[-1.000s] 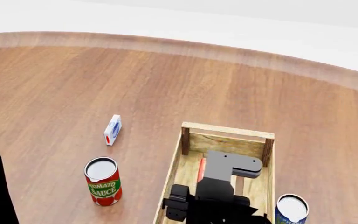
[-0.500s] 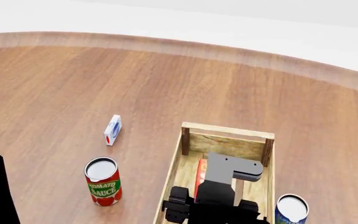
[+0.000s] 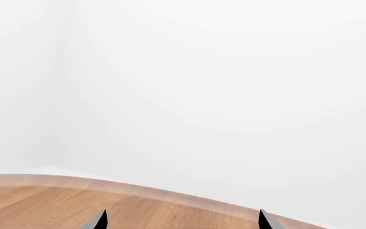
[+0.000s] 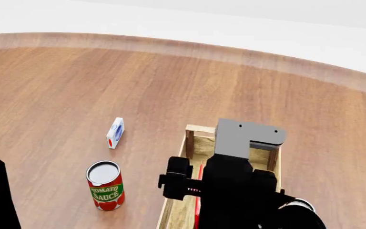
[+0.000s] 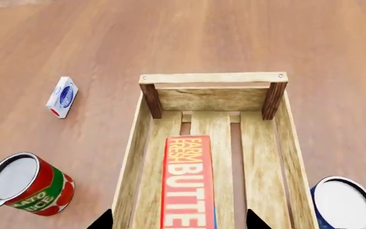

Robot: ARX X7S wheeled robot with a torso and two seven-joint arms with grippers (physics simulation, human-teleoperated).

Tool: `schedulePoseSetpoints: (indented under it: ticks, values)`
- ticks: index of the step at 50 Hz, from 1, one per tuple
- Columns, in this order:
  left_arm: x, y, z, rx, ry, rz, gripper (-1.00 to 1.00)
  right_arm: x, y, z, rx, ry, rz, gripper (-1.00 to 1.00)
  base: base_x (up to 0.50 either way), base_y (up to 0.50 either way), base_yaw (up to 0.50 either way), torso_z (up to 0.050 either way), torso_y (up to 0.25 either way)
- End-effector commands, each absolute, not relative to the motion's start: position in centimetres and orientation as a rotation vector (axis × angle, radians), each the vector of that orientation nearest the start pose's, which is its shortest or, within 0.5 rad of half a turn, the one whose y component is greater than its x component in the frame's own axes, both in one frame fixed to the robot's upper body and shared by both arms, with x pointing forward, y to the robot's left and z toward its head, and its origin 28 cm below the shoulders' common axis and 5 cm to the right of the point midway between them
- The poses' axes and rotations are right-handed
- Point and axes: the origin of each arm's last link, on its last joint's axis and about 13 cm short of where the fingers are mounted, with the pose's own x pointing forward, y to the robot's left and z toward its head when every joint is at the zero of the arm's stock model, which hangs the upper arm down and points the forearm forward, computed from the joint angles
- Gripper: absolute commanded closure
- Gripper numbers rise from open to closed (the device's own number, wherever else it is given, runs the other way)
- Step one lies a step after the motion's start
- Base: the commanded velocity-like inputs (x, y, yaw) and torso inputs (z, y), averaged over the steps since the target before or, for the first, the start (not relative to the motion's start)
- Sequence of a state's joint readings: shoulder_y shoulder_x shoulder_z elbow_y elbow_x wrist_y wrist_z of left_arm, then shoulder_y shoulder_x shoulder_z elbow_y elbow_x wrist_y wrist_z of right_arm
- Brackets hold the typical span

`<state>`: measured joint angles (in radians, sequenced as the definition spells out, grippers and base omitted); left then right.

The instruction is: Pick up the butter and put it in the tray.

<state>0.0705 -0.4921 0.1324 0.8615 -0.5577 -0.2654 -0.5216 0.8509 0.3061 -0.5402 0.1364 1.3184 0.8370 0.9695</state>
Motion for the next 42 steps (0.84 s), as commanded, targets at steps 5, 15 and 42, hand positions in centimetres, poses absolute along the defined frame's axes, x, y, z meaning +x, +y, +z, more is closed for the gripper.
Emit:
schedulePoseSetpoints:
  ticks: [5,15,42]
  values:
    - [15.5,21.7,15.2,-0.145,-0.322,-0.033,-1.00,25.9,-5.8,19.8,0.002,0.244,0.025,-1.00,0.00,0.00,0.00,0.000,0.000]
    - [15.6,21.6,14.9,-0.085,-0.327,-0.021,-1.00,22.7,-6.8,17.0,-0.219,-0.006,-0.073,-1.00,0.00,0.00,0.00,0.000,0.000]
    - [16.2,20.9,13.0,0.027,-0.303,-0.036,-1.00,14.3,-6.3,10.5,-0.402,-0.319,-0.141,-1.00,0.00,0.00,0.00,0.000,0.000]
